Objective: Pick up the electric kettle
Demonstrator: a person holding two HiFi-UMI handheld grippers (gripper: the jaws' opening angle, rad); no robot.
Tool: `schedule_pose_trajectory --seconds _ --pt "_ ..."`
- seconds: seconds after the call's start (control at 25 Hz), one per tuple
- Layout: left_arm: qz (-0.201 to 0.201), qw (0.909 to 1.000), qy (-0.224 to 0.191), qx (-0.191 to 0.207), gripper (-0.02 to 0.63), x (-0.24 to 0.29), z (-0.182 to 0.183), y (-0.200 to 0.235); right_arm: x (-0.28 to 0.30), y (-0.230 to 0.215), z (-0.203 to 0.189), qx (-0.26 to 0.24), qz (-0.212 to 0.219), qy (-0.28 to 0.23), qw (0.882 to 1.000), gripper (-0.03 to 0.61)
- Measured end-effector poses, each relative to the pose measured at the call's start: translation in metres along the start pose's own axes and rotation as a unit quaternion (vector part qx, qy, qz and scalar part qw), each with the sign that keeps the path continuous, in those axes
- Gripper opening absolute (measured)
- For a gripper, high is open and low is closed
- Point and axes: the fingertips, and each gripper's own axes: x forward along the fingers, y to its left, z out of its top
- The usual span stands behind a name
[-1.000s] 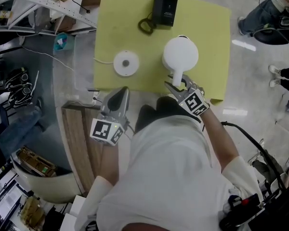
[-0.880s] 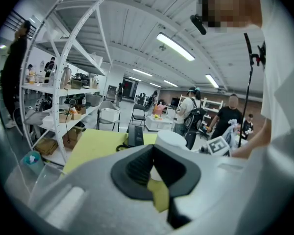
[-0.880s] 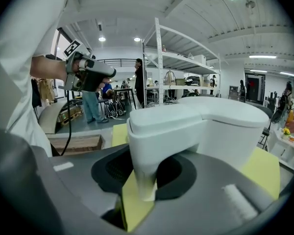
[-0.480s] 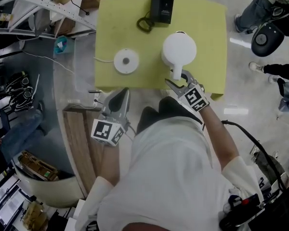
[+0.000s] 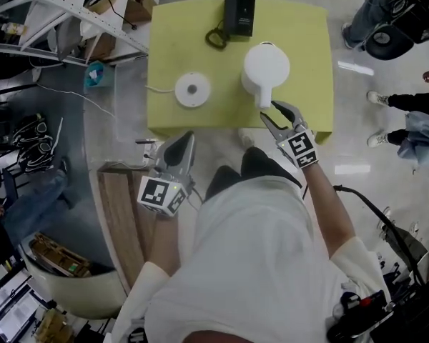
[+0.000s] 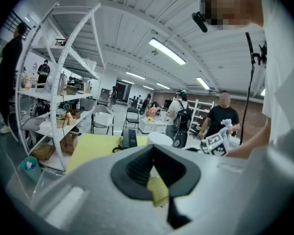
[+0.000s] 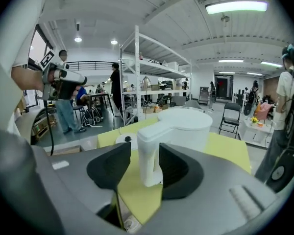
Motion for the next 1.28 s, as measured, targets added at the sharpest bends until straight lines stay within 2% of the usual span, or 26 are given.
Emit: schedule_pose_trajectory --seconds 0.24,0.48,0.6,0.68,1.04,1.28 --pt "-0.011 0.9999 -0.002 0.013 0.005 -0.033 0.006 -0.005 -0.04 0.018 0.037 0.013 -0.048 -0.044 0.998 0.142" --pt "-0.025 0.9993 -0.006 0.026 0.005 -0.07 0.01 -0.009 -0.078 0.041 0.066 0.015 -0.099 -0.076 0.992 0.059" --pt "-0.034 0.9988 -0.012 0.033 0.005 -0.087 0.011 -0.012 -0.099 0.055 0.08 0.016 -0.12 -0.093 0.988 0.038" --pt "-0.04 0.9983 -0.016 0.04 0.003 -0.095 0.01 -0.016 -0.111 0.064 0.084 0.015 -0.132 -0.103 0.986 -0.007" --pt "-0.075 0.9955 -0.024 0.053 0.004 -0.114 0.01 -0.048 -0.157 0.102 0.09 0.022 -0.148 -0.113 0.982 -0.006" --pt "-0.074 0.9953 -0.03 0.056 0.004 -0.127 0.005 -0.072 -0.184 0.119 0.083 0.031 -0.137 -0.119 0.983 -0.006"
